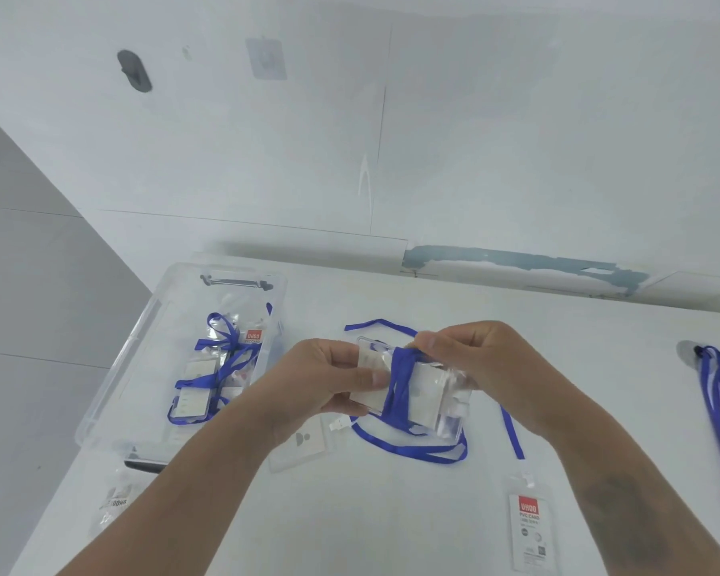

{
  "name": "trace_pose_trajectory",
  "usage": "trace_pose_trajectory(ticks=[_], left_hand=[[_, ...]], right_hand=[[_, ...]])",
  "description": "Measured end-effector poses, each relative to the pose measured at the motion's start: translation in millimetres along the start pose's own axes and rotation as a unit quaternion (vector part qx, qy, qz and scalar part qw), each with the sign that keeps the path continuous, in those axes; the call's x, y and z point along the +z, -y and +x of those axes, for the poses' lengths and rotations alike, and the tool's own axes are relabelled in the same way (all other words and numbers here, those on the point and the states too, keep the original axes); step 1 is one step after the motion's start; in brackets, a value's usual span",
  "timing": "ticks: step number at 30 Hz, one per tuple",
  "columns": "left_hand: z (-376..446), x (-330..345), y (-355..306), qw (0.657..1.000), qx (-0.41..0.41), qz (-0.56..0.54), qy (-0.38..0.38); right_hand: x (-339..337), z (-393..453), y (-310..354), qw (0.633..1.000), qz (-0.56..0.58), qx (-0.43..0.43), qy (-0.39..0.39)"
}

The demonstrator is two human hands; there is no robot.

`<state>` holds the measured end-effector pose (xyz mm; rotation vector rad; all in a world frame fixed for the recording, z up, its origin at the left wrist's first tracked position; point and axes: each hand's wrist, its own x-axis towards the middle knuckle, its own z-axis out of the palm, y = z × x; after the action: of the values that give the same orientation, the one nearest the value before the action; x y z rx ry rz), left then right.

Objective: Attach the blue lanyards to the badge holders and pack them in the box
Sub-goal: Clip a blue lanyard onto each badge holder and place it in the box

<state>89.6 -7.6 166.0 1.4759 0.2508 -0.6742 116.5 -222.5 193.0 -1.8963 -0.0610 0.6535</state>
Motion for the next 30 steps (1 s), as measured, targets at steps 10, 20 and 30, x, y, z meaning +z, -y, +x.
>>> trace_pose_trajectory(ticks=[10,20,30], left_hand=[[2,10,-9,0.988,0.021,0.140,-0.062],[-3,37,-23,0.962,0.052,0.244,-0.113],[-15,13,-17,0.981,0.018,0.048,-0.189]], right_hand=[[-7,7,-4,0.989,-0.143,-0.025,0.001],[-20,13,3,0.985,-0.162,-0.043,0.041],[11,29,-12,0.992,0.067,-0.072,-0.076]])
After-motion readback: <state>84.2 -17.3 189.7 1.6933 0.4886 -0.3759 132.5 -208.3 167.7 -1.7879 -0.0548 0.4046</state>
